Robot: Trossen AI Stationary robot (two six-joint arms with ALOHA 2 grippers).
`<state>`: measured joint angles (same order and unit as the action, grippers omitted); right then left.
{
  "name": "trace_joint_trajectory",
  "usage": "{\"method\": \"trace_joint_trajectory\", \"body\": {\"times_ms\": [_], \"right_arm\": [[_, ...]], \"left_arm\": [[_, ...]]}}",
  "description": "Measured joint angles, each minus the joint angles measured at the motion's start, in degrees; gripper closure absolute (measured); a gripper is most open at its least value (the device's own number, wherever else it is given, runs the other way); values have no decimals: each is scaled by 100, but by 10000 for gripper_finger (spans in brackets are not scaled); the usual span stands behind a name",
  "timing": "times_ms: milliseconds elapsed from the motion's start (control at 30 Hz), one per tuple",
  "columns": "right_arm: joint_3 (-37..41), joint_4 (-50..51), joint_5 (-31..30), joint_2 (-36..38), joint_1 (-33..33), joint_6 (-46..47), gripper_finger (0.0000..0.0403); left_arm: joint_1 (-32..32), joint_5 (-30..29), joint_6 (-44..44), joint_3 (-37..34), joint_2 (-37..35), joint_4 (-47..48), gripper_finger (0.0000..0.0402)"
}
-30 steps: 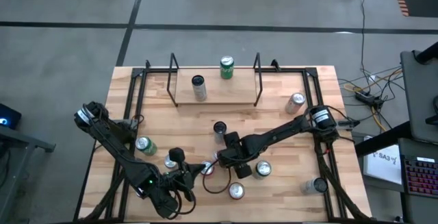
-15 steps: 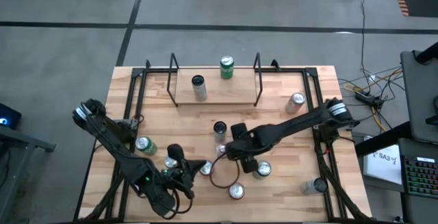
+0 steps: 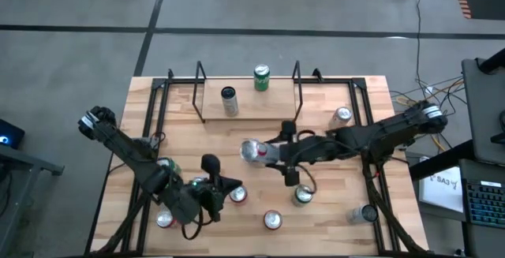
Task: Sort soda cans
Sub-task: Put the middle red silver soda can on the shelf
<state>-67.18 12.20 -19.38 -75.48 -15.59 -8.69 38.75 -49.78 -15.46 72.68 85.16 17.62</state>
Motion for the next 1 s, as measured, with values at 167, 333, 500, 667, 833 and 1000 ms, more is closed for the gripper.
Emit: {"method": "trace_joint_trajectory", "body": {"times_ms": [167, 333, 500, 667, 833, 1000], "right_arm": [[1368, -2359, -414, 573, 26, -346, 119], [2181, -4544, -775, 667, 26, -1158, 119], [2388, -6289, -1013, 421, 24, -2124, 119], [2354, -6500, -1298, 218, 33, -2647, 119], [2354, -6502, -1937, 212, 24, -2845, 119], [2354, -6478, -2035, 154, 58, -2710, 119]], "left_arm": [[-354, 936, -767, -776, -614, -1199, 401], [-992, 1587, -1511, -2297, -1245, -4117, 401], [-1826, 2280, -1833, -3321, -1226, -6899, 401], [-2453, 2835, -1323, -3566, -939, -8104, 400], [-2705, 2959, -723, -3449, -814, -8090, 362], [-2730, 2951, -560, -3243, -650, -7897, 268]]}}
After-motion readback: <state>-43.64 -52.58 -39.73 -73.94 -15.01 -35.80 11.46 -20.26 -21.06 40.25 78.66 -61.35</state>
